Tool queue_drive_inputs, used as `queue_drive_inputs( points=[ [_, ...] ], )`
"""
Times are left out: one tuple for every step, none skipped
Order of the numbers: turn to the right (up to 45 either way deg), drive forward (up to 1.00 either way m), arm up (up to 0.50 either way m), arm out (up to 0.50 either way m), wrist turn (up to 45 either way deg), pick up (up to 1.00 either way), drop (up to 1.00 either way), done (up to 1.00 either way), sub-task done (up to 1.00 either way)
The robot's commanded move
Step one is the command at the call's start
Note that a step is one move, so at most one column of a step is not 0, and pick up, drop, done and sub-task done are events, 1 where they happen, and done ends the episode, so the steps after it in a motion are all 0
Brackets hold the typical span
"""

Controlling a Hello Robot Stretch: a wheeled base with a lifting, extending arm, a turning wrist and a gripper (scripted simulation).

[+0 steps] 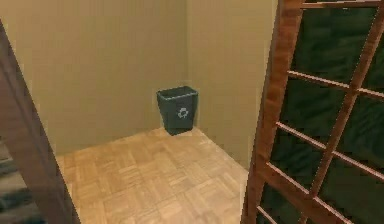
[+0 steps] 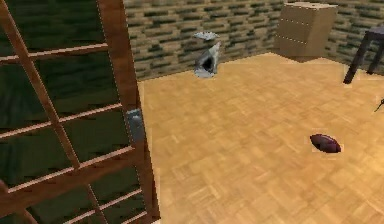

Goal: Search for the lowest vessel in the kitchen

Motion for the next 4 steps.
queue_drive_inputs(
  points=[
    [6.0,0.00,0.00,0.00,0.0,0.00,0.00,0.00,0.00],
    [0.0,0.05,0.00,0.00,0.0,0.00,0.00,0.00,0.00],
    [-3.0,0.00,0.00,0.00,0.0,0.00,0.00,0.00,0.00],
    [-6.0,0.00,0.00,0.00,0.0,0.00,0.00,0.00,0.00]
  ],
)
